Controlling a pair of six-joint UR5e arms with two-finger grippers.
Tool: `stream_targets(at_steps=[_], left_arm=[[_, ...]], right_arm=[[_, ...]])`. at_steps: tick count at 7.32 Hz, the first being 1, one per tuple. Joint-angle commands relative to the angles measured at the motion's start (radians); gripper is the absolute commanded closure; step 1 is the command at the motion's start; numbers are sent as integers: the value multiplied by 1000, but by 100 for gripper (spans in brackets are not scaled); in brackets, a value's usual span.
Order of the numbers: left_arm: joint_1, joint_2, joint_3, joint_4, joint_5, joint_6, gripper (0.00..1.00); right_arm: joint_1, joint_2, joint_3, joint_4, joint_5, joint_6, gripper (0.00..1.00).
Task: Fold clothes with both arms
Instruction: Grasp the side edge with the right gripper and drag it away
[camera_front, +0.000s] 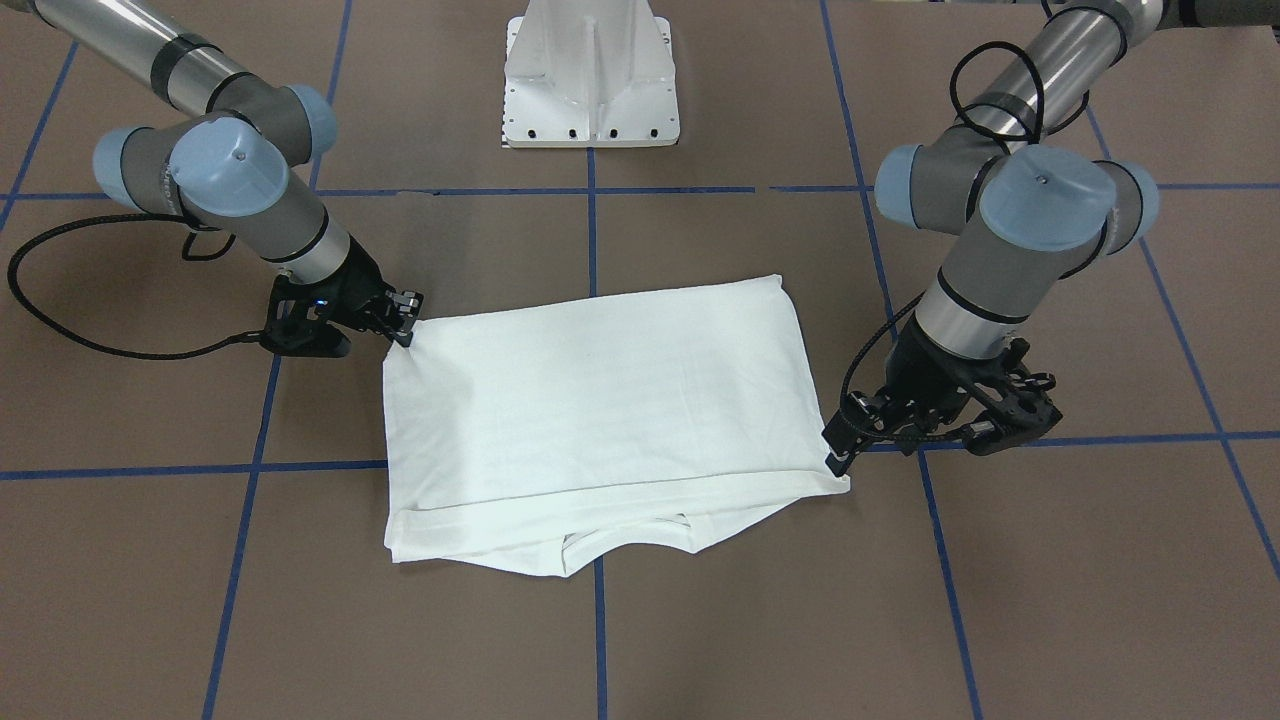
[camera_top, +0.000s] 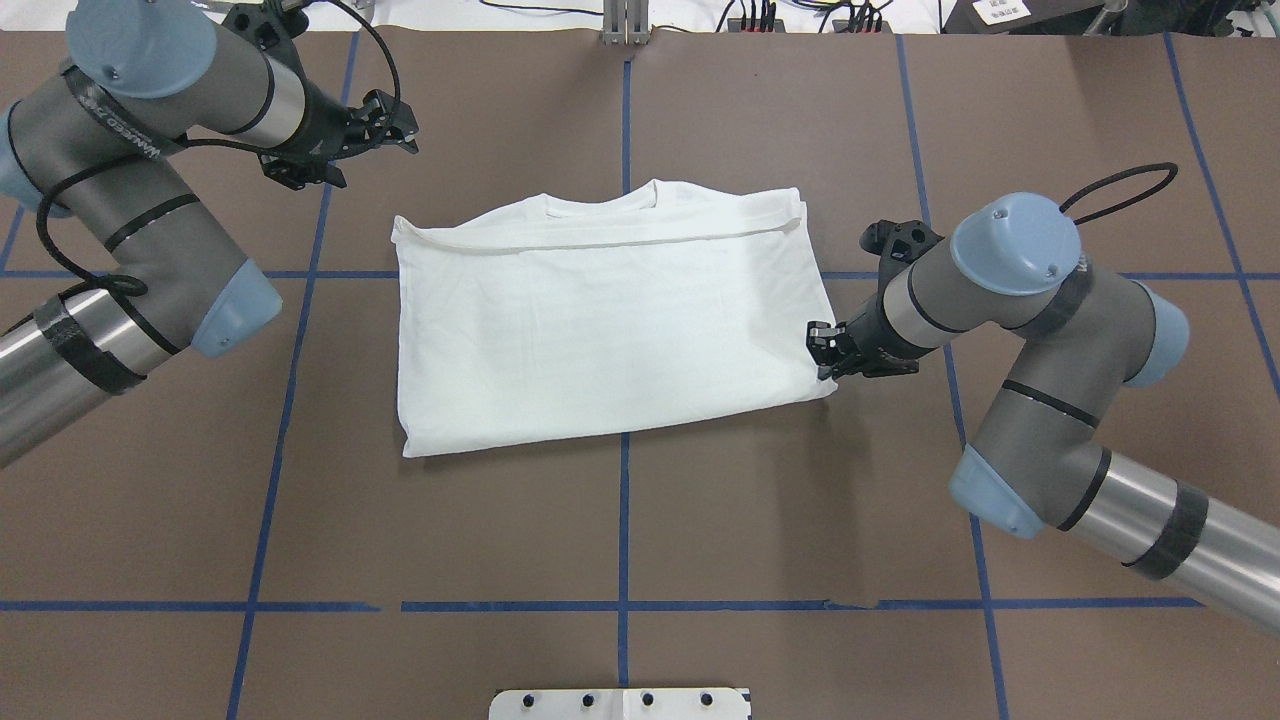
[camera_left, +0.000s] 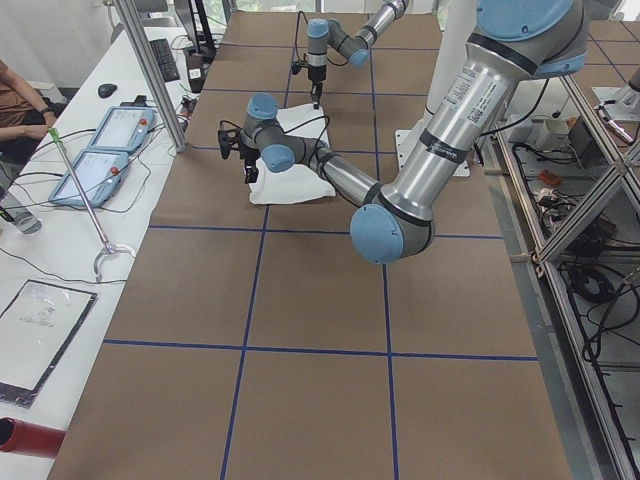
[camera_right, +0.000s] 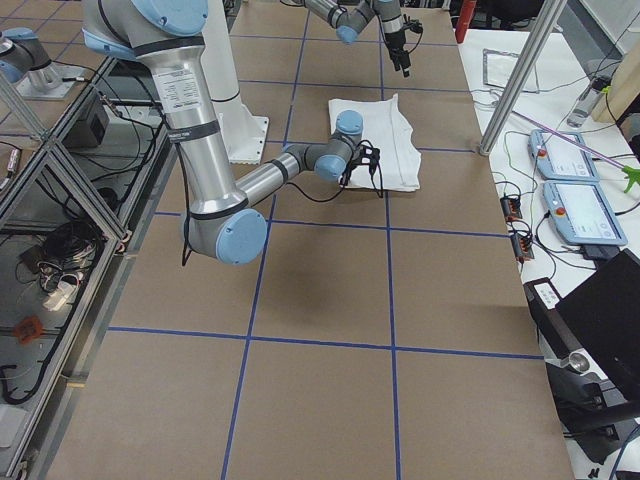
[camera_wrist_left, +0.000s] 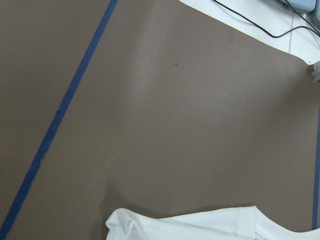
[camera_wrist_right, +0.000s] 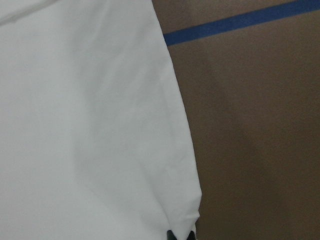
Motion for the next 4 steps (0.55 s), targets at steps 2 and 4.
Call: stream_targets(at_steps=[2, 4], left_arm=[[2, -3, -1, 2, 0, -2, 0], [0, -2, -8, 2, 0, -2, 0]], right_arm=[[33, -254, 233, -1, 41, -16, 100], [-57, -442, 390, -1, 41, -4, 100]])
